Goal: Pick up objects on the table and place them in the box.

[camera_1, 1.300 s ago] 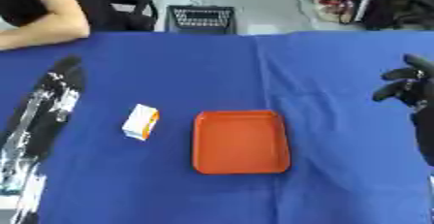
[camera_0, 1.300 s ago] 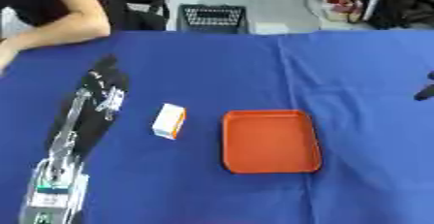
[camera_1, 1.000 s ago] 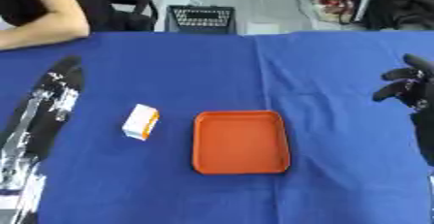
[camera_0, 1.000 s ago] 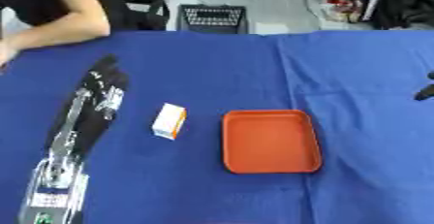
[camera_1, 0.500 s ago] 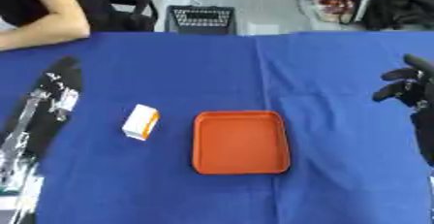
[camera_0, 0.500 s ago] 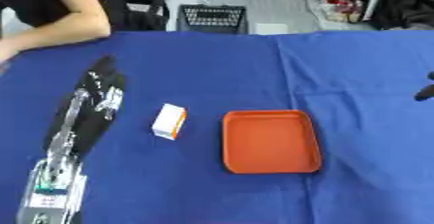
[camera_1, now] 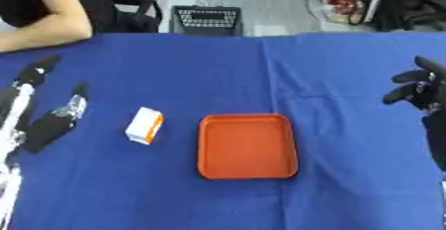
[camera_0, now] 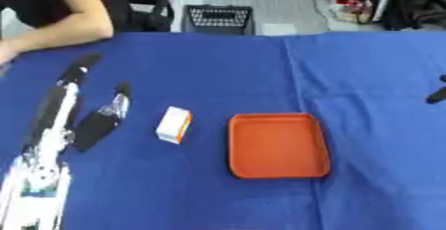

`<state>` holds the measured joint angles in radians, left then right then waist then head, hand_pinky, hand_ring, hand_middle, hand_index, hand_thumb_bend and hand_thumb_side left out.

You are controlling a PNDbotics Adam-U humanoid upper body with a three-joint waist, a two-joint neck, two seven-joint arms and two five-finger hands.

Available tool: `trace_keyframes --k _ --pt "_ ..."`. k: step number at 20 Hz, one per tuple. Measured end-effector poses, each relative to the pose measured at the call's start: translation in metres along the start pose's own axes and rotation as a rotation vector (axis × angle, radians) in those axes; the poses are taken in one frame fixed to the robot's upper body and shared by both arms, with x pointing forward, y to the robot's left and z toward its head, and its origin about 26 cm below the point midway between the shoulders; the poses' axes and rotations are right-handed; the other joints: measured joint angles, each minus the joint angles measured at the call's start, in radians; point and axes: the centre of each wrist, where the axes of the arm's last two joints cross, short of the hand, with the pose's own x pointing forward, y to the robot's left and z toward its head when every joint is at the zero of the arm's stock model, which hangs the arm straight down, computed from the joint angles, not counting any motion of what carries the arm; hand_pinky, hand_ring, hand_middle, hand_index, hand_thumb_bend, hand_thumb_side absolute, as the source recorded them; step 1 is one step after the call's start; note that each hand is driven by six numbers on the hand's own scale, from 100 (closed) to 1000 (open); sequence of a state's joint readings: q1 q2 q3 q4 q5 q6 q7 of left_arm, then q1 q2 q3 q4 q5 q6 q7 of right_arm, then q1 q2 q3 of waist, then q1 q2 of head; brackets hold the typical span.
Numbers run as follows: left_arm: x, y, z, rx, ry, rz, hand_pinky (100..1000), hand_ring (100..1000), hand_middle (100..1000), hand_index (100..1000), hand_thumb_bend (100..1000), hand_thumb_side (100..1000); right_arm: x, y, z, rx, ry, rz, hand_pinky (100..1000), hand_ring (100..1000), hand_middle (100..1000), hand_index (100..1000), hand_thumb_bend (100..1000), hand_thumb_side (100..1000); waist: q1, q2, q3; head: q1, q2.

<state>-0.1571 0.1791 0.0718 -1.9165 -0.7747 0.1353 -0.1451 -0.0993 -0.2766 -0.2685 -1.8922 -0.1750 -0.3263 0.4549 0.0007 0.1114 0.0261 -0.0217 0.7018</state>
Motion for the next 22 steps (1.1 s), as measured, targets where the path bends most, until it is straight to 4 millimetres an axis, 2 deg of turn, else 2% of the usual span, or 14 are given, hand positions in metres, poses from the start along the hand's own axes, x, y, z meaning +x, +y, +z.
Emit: trace_keyframes --k 9,16,22 --pt "0.006 -0.006 0.001 -0.024 -0.003 -0.016 1000 1000 951 1000 299 527 0.0 0.0 0.0 0.001 0.0 0.0 569 561 658 902 100 890 0.0 0.0 -0.003 0.0 0.0" --pt "0.008 -0.034 0.004 -0.12 0.018 -0.057 1000 1000 942 1000 300 629 0.0 0.0 0.0 0.004 0.001 0.0 570 561 658 903 100 890 0.004 0.0 -0.011 0.005 0.0" --pt "0.007 -0.049 0.004 -0.173 0.031 -0.082 1000 1000 945 1000 298 648 0.0 0.0 0.0 0.008 0.0 0.0 570 561 657 903 100 890 0.005 0.0 -0.013 0.005 -0.007"
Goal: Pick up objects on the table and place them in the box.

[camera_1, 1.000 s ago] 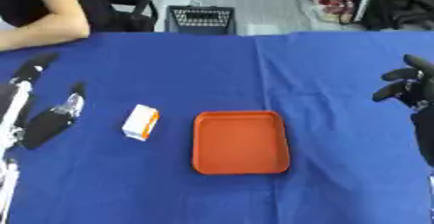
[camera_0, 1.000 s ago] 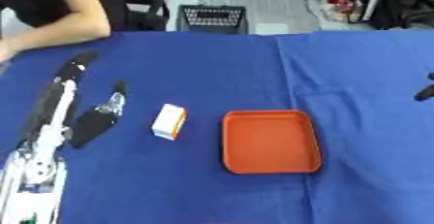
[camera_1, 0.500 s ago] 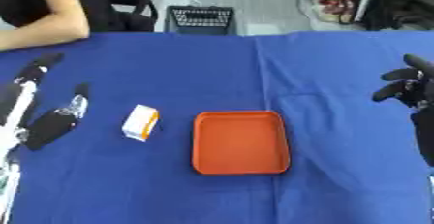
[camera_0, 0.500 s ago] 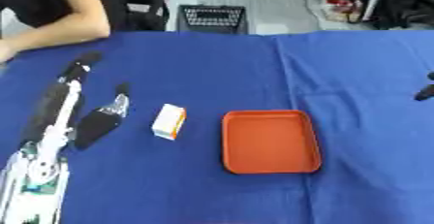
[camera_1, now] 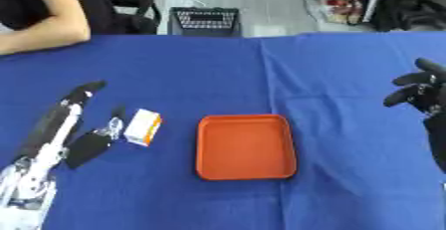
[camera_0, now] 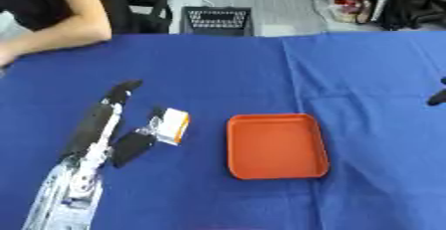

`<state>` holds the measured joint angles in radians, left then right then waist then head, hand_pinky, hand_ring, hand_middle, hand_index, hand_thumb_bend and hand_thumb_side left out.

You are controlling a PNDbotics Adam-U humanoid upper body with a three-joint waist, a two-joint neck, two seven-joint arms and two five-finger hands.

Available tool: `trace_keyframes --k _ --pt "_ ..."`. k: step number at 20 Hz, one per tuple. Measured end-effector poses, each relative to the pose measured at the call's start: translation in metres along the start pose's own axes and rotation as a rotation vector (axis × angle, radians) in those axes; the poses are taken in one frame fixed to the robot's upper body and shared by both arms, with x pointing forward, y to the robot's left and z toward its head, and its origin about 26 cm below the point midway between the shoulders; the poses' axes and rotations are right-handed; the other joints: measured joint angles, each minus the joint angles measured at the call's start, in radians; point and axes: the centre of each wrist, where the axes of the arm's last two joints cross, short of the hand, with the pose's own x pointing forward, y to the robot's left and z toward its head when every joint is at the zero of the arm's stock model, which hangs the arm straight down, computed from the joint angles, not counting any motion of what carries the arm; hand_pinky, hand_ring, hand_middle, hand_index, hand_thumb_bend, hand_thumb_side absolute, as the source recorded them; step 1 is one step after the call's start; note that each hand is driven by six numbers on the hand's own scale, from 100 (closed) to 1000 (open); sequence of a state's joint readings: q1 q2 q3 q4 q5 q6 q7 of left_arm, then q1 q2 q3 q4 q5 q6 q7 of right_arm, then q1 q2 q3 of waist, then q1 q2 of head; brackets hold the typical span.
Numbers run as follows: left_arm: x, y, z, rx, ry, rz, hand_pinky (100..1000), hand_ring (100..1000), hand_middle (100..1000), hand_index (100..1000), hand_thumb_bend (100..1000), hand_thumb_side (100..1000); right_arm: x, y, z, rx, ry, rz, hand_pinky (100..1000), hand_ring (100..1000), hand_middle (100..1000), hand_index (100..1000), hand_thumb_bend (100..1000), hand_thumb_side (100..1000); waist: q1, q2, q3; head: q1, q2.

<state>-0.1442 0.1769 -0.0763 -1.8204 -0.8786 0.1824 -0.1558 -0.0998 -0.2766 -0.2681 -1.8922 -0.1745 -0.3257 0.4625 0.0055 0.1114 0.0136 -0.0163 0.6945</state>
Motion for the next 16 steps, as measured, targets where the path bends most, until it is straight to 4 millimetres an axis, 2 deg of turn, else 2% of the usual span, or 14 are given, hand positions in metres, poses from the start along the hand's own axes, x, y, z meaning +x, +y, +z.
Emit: trace_keyframes --k 7,16 --pt "-0.0031 -0.0068 -0.0017 -0.004 0.034 -0.017 1000 1000 943 1000 302 645 0.0 0.0 0.0 0.002 0.001 0.0 570 561 656 903 100 891 0.0 0.0 -0.001 0.0 0.0" --pt "0.0038 -0.0111 -0.0084 -0.017 0.018 -0.027 1000 1000 932 1000 318 654 0.0 0.0001 0.0 0.005 0.0 0.0 570 561 655 903 100 891 0.0 0.0 -0.005 0.001 0.0"
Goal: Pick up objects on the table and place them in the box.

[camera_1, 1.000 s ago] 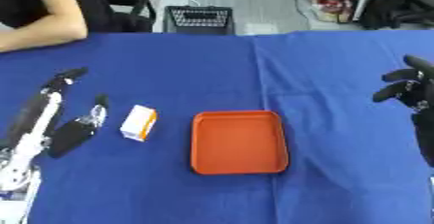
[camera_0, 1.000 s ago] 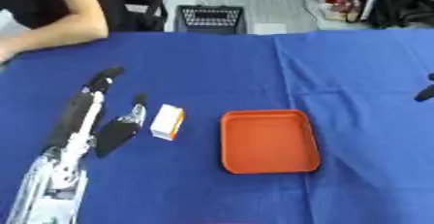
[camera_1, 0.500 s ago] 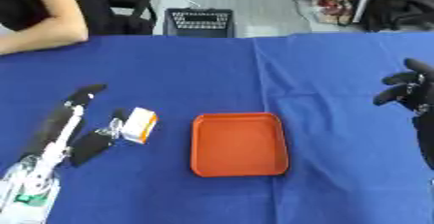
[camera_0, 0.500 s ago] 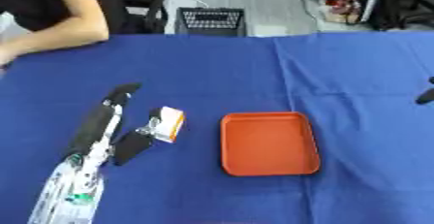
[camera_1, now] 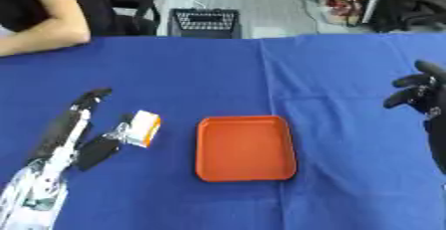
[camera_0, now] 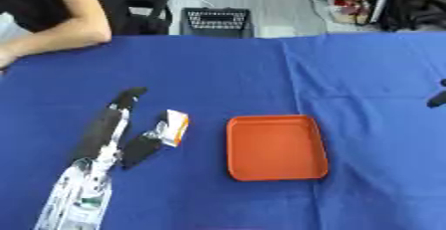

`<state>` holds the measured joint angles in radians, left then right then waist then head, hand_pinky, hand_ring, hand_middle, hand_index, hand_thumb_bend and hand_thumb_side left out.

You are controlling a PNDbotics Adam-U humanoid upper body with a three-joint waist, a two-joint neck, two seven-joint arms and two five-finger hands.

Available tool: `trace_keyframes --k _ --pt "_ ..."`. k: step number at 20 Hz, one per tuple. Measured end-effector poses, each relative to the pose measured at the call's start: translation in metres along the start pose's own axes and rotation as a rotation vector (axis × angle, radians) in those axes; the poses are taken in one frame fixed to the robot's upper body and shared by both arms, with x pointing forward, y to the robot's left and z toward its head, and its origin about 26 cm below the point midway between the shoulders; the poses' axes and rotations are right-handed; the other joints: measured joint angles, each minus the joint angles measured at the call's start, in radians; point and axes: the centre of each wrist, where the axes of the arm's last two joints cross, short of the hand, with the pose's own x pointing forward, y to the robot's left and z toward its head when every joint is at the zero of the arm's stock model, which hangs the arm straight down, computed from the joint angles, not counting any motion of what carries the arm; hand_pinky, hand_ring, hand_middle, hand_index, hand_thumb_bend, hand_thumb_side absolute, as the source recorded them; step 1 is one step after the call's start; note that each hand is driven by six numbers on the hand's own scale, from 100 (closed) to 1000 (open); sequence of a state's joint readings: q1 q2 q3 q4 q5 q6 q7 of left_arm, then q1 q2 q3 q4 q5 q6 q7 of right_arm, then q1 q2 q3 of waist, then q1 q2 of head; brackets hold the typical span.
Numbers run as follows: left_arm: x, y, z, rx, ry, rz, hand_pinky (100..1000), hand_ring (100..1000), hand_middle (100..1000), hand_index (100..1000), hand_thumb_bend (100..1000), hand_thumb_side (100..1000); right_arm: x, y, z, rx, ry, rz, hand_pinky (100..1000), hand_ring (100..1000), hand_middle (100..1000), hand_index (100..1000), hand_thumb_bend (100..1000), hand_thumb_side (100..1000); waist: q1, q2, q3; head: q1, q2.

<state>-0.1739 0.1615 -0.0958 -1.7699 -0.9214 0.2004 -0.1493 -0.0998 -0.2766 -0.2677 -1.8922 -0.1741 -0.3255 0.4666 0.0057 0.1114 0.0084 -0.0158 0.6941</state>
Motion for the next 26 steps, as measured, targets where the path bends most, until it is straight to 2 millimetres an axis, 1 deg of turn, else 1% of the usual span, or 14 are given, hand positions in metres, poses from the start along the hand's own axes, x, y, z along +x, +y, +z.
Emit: trace_keyframes --k 8,13,20,26 --pt "0.004 -0.011 -0.009 -0.048 -0.02 -0.02 1000 1000 925 1000 321 671 0.0 0.0 0.0 0.003 -0.001 0.0 570 561 654 904 100 892 0.0 0.0 -0.005 0.003 0.0" --pt "0.0 -0.019 -0.013 -0.077 -0.008 -0.035 1000 1000 921 1000 314 683 0.0 0.001 0.0 0.007 -0.001 -0.001 571 561 653 904 100 891 0.0 0.0 -0.006 0.007 0.0" --pt "-0.002 -0.025 -0.024 -0.081 0.001 -0.058 1000 1000 912 1000 318 675 0.0 0.001 -0.001 0.011 -0.001 -0.003 571 561 653 904 100 891 0.0 0.0 -0.006 0.007 0.0" --pt "-0.006 -0.03 -0.027 -0.087 0.025 -0.072 1000 1000 912 1000 311 682 0.0 0.001 -0.001 0.011 -0.001 -0.003 571 561 652 904 100 892 0.0 0.0 -0.006 0.007 0.0"
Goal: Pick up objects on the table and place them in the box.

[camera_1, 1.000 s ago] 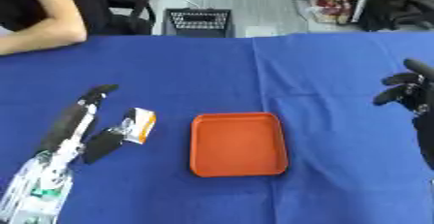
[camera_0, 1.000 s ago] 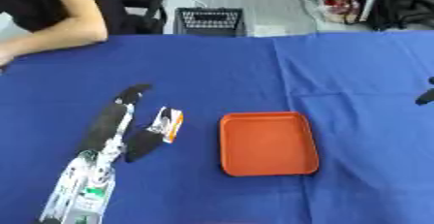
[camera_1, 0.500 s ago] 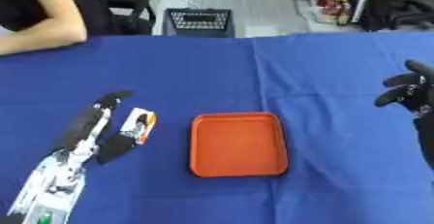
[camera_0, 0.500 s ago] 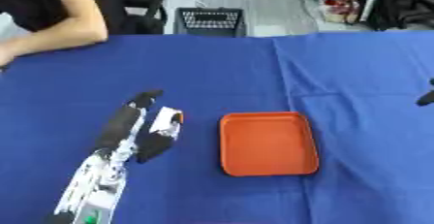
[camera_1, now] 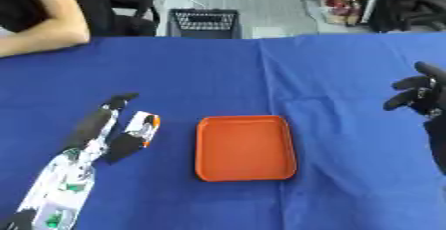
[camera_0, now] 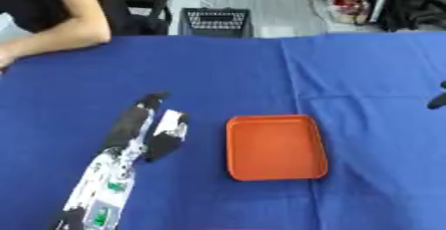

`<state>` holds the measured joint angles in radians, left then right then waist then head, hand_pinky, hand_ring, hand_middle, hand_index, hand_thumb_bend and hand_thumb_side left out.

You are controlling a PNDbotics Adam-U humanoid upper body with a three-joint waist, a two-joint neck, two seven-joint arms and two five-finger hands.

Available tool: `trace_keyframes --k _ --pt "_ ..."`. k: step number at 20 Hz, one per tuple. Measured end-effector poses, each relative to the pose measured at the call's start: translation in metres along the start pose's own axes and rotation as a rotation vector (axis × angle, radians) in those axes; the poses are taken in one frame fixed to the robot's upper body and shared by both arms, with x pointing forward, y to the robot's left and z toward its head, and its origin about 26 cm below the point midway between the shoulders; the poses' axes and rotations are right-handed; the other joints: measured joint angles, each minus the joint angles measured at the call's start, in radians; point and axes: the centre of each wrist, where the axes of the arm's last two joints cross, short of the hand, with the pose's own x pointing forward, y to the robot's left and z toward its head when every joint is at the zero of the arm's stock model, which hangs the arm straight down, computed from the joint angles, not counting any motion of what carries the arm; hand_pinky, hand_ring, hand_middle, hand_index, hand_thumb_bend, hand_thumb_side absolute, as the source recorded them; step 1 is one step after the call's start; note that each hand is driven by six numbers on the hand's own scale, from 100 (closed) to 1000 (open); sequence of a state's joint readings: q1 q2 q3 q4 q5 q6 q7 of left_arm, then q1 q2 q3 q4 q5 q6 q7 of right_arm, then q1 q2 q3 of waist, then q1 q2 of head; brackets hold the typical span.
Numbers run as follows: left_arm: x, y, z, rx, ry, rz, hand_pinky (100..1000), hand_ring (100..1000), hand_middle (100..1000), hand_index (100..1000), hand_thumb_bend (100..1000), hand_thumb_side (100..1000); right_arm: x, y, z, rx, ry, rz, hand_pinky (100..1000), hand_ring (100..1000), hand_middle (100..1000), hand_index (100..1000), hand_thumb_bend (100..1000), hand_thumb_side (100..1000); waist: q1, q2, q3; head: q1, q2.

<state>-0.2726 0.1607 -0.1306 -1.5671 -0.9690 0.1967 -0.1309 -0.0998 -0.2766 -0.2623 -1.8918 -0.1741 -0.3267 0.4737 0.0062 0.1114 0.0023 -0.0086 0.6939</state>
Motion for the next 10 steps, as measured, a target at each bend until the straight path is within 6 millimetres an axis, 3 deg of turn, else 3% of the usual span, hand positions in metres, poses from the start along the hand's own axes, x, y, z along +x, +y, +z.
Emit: trace_keyframes --k 10 --pt "-0.0024 -0.0068 -0.0025 -0.02 0.014 -0.016 1000 1000 911 1000 314 673 0.0 0.0 0.0 0.001 0.001 -0.001 571 562 651 905 100 893 0.0 0.0 0.0 0.0 0.0"
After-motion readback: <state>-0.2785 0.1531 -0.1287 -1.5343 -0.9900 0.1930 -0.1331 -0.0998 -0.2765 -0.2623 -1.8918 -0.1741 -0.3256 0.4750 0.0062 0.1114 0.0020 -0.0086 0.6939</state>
